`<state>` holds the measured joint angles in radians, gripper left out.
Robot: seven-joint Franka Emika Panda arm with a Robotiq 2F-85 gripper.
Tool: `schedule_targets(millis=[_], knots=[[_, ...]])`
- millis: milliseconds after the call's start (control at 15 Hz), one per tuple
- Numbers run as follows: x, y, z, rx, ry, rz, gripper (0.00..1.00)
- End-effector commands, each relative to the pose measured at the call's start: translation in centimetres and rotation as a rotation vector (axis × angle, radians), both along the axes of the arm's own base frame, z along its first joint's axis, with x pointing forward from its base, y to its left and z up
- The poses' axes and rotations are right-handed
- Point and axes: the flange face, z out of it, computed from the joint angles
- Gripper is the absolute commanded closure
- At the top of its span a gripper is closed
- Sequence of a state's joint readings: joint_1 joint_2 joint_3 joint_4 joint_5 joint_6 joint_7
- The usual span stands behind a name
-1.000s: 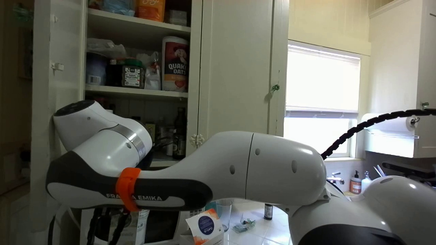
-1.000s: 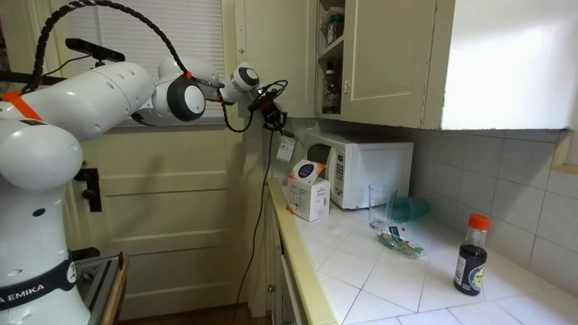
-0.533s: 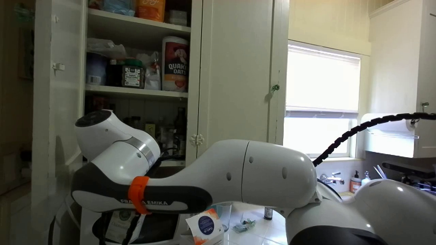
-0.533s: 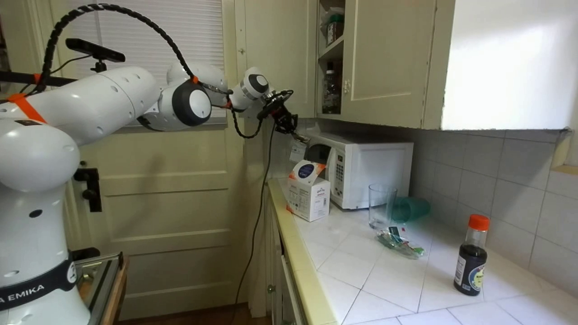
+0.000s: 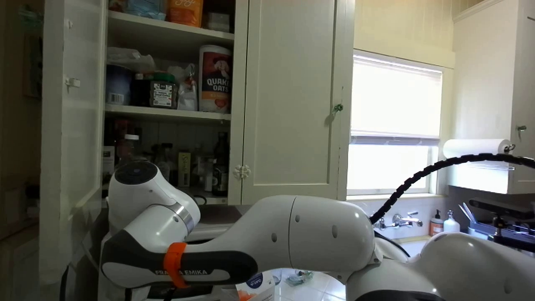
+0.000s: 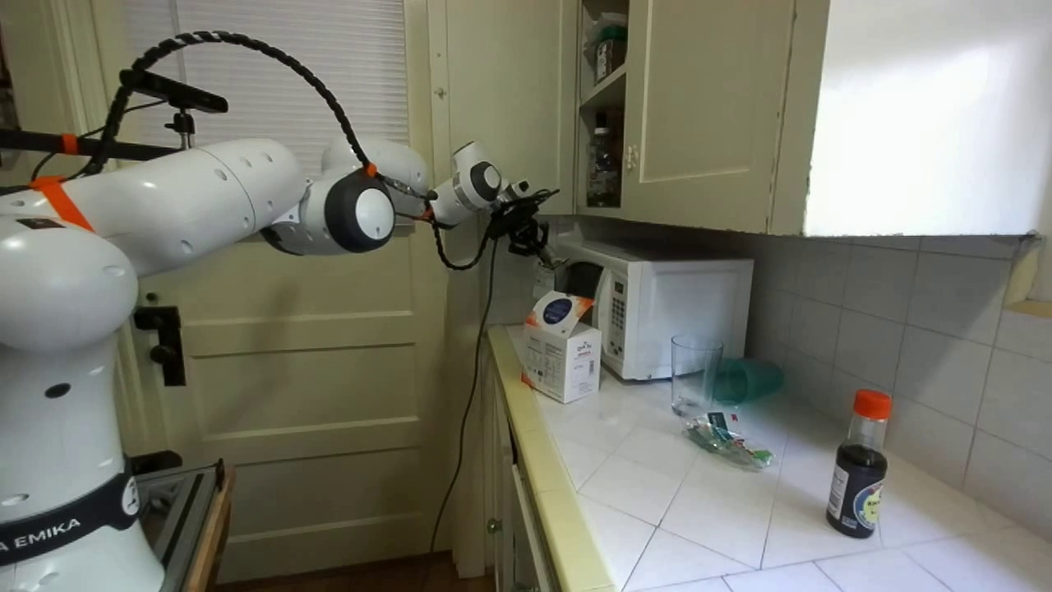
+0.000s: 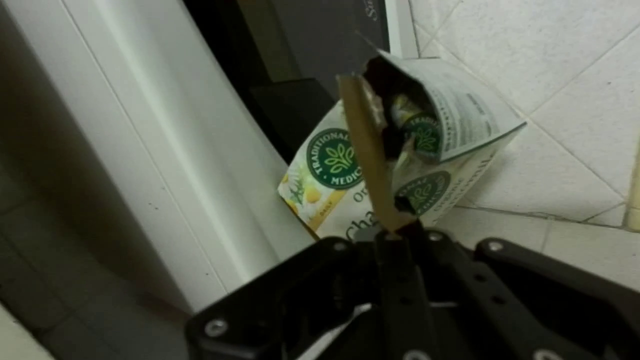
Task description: Remove the box from the top cabinet
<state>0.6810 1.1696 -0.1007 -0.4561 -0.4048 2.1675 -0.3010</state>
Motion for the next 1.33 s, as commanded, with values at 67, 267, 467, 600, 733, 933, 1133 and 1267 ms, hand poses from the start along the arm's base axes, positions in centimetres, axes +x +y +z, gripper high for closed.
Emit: schedule_targets(millis=[67, 267, 467, 600, 733, 933, 1133, 1267], knots=[[1.5, -0.8, -2.6, -0.035, 0.003, 0.234, 1.00], [1.7, -1.0, -3.2, -0.064, 0.028, 0.382, 1.00], [2.1, -1.7, -3.0, -0.075, 0.077, 0.489, 0.65], [2.4, -2.2, -3.2, -0.071, 0.089, 0.534, 0.50], [2.9, -2.7, -2.9, -0.041, 0.046, 0.510, 0.37], [3.4, -3.0, -1.1, 0.051, -0.033, 0.398, 0.12], [3.8, -3.5, 0.7, 0.164, -0.110, 0.298, 0.00], [3.6, -3.2, 1.3, 0.237, -0.132, 0.236, 0.00]])
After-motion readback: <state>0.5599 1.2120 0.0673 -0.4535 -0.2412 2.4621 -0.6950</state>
